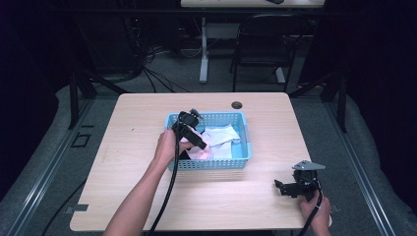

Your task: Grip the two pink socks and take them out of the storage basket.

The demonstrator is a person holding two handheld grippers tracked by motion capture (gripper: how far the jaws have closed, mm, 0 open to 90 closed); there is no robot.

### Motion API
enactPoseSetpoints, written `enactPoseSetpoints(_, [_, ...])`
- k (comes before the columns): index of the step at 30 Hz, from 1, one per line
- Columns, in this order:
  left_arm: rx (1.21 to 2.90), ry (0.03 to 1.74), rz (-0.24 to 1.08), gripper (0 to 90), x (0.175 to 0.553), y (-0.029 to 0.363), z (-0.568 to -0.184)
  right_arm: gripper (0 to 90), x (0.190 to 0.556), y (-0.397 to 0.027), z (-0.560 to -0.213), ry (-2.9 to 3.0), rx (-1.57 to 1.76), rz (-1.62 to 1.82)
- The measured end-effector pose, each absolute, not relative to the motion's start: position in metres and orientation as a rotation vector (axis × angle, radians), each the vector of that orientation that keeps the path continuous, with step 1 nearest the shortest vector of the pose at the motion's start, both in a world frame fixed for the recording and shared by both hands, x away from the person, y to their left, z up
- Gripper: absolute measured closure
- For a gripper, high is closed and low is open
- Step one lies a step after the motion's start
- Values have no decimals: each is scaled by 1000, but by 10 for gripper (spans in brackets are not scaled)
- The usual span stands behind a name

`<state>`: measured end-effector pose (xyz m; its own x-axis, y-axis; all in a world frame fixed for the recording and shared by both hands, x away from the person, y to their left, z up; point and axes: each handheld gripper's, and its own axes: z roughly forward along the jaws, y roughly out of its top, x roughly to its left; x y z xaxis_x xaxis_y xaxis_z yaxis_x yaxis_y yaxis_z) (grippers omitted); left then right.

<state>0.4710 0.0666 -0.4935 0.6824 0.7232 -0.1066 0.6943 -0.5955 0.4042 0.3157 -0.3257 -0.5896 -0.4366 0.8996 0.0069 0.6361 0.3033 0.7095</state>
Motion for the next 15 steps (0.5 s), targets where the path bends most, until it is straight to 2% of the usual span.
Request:
enactPoseSetpoints(4, [2504,1140,115,128,475,63,-500,0,316,-326,-590,2184,1372,914])
enactPoseSetpoints(8, [2545,1169,120,260,479,59,-507,0,316,-326,-590,2184,1372,914])
enactPoseSetpoints(12, [2587,1169,122,334,479,54,-513,0,316,-326,-590,2183,1372,915])
enactPoseSetpoints(15, [2604,1185,141,447,479,52,-514,0,316,-326,-590,2184,1372,914])
